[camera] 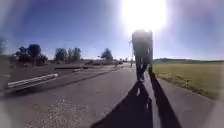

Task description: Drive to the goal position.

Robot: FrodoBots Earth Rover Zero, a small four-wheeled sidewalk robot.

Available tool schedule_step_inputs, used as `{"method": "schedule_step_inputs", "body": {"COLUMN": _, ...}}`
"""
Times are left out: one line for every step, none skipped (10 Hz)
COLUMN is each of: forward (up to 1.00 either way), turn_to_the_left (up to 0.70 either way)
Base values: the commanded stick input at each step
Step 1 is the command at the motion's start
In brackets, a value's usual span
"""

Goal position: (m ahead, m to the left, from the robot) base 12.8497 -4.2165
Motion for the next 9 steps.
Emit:
{"method": "schedule_step_inputs", "body": {"forward": 1.0, "turn_to_the_left": 0.0}}
{"method": "schedule_step_inputs", "body": {"forward": 1.0, "turn_to_the_left": 0.0}}
{"method": "schedule_step_inputs", "body": {"forward": 1.0, "turn_to_the_left": 0.0}}
{"method": "schedule_step_inputs", "body": {"forward": 1.0, "turn_to_the_left": 0.0}}
{"method": "schedule_step_inputs", "body": {"forward": 1.0, "turn_to_the_left": 0.0}}
{"method": "schedule_step_inputs", "body": {"forward": 1.0, "turn_to_the_left": 0.0}}
{"method": "schedule_step_inputs", "body": {"forward": 1.0, "turn_to_the_left": 0.0}}
{"method": "schedule_step_inputs", "body": {"forward": 1.0, "turn_to_the_left": 0.0}}
{"method": "schedule_step_inputs", "body": {"forward": 1.0, "turn_to_the_left": -0.04}}
